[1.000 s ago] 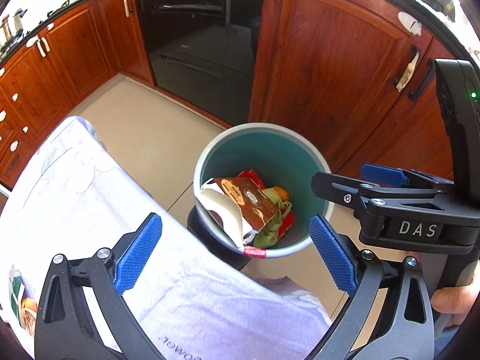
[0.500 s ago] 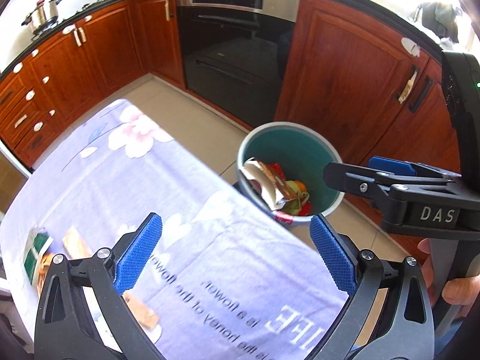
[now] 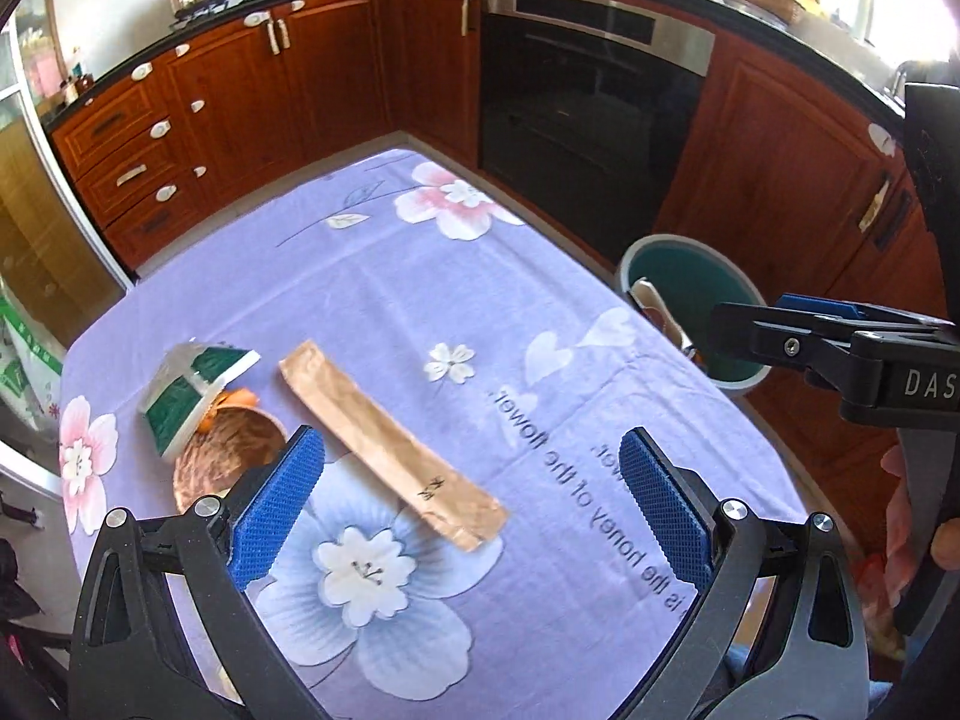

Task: Collect trash
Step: 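Move both tools back over the table, then grasp the green snack bag with the left tool while the right tool grasps the paper strip, then carry the snack bag and paper strip over the teal bin, then open both tools to drop the bag and strip into the bin, then move both tools back over the table toward the wicker bowl, then grasp the wicker bowl rim with the right tool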

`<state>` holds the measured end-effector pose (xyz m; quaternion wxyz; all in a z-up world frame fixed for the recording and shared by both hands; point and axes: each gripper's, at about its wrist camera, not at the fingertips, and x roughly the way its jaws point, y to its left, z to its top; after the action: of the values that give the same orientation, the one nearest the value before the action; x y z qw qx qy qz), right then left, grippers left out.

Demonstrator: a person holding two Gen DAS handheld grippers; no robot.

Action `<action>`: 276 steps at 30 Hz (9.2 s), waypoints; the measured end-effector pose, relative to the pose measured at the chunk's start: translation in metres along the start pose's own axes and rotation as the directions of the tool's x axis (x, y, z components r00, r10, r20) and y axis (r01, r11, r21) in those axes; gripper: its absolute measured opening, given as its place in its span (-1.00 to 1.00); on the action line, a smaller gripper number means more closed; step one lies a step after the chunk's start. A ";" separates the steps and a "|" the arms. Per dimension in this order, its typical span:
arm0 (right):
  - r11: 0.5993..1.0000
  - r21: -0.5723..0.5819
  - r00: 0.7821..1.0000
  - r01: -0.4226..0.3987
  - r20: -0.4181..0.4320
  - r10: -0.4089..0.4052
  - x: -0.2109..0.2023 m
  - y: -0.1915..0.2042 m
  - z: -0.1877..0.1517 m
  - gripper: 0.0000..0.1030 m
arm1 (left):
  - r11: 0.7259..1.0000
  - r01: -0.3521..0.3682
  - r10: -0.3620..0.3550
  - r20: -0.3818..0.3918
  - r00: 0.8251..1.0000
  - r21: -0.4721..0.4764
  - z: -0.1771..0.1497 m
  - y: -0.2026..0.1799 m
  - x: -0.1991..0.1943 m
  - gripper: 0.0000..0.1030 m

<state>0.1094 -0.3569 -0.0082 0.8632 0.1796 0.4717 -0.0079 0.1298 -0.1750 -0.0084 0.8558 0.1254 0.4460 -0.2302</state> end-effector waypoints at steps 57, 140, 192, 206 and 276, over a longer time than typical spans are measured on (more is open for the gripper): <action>0.917 -0.396 0.979 -0.036 -0.200 -0.048 0.165 0.146 -0.006 -0.91 | 0.966 -0.073 0.051 -0.093 0.994 -0.248 -0.019 0.213 0.076 0.40; 0.982 0.190 0.991 0.018 0.127 -0.043 -0.048 -0.181 -0.030 -0.89 | 0.935 0.138 -0.145 -0.003 0.989 0.327 0.048 -0.174 0.013 -0.78; 0.943 0.319 0.995 0.095 -0.051 -0.083 0.039 -0.243 0.024 0.67 | 0.901 0.258 -0.193 -0.210 0.958 0.350 0.094 -0.225 0.144 0.69; 0.958 0.267 0.994 0.109 -0.043 -0.101 0.013 -0.207 0.018 0.70 | 0.914 0.260 -0.224 -0.149 0.963 0.310 0.085 -0.204 0.104 0.89; 0.946 -0.266 0.931 -0.185 -0.355 0.083 0.181 0.208 -0.020 0.15 | 0.967 -0.082 0.056 -0.112 0.992 -0.241 -0.065 0.230 0.042 0.92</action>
<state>0.2316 -0.1280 -0.1033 0.7846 0.0797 0.5955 0.1530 0.2215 0.0389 -0.0773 0.8478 0.0459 0.5104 -0.1365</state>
